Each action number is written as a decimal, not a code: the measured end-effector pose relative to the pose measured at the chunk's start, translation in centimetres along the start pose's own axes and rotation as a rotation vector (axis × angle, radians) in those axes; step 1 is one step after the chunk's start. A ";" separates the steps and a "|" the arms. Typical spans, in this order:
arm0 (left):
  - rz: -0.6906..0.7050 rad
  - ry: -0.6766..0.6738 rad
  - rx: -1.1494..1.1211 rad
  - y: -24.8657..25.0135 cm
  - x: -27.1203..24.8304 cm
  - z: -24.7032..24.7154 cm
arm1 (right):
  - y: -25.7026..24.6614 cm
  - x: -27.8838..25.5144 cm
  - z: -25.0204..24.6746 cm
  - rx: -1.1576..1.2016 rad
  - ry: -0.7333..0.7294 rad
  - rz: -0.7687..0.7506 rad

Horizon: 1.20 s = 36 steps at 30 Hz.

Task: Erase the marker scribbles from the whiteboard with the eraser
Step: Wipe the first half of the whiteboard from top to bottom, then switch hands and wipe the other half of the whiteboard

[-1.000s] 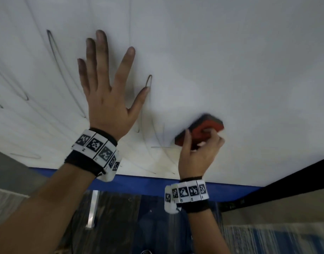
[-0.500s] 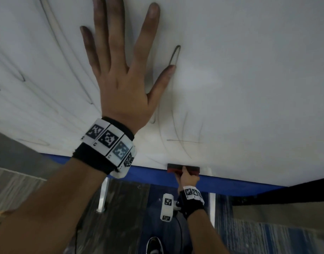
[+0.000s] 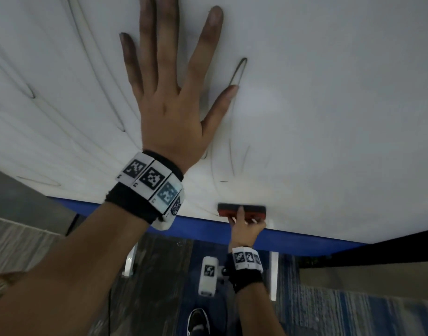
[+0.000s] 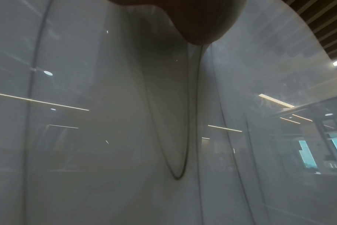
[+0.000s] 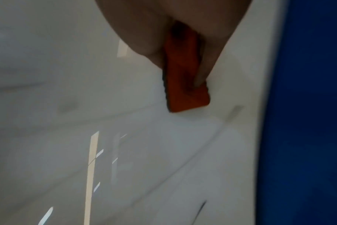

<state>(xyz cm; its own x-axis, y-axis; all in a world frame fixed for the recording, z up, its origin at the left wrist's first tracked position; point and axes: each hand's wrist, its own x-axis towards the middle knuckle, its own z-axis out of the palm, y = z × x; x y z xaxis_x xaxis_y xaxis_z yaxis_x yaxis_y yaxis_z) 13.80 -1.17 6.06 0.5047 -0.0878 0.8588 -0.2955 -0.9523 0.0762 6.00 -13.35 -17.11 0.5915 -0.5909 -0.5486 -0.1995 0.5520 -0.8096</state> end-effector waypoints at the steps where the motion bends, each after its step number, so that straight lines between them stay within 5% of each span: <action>1: 0.001 -0.004 -0.003 0.0 -0.1 -0.1 | 0.7 0.9 -0.5 0.027 0.015 0.104; 3: 0.010 -0.013 -0.006 0.0 -0.1 -0.3 | 0.3 1.3 -0.7 0.049 0.013 0.141; 5: 0.013 -0.025 -0.007 0.0 -0.2 -0.5 | -1.8 -0.1 0.1 0.038 -0.014 0.022; 10: 0.005 -0.030 -0.017 0.2 -0.2 -0.9 | -10.3 -6.5 3.7 -0.066 -0.045 -0.740; 12: 0.030 -0.024 -0.012 -0.2 -0.3 -1.0 | -12.5 -7.5 4.5 -0.151 -0.055 -0.932; 15: 0.053 -0.025 -0.019 -0.8 -0.4 -1.0 | -11.1 -6.4 3.6 -0.211 -0.060 -0.882; 19: 0.056 -0.035 -0.046 -0.6 -0.5 -1.0 | -5.3 -4.4 1.4 -0.210 0.008 -0.439; 21: 0.061 -0.035 -0.051 -0.7 -0.7 -1.1 | -4.6 -4.8 1.7 -0.177 0.020 -0.374; 27: 0.102 -0.022 -0.024 -1.2 -0.6 -2.1 | -11.9 -8.7 5.8 -0.138 -0.071 -0.837; 32: 0.105 -0.095 -0.044 -1.1 -0.2 -4.1 | -14.9 -10.9 6.5 -0.323 -0.125 -1.066; 36: 0.154 -0.066 -0.172 -1.0 2.7 -7.4 | -22.6 -14.4 9.3 -0.370 -0.125 -1.471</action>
<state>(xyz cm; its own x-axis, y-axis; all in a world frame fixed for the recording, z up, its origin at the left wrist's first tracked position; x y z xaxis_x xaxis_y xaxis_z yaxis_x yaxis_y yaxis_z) 9.52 1.74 12.05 0.4931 -0.2526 0.8325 -0.5043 -0.8627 0.0369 9.25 -11.90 11.01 0.4900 -0.4047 0.7721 0.4404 -0.6495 -0.6199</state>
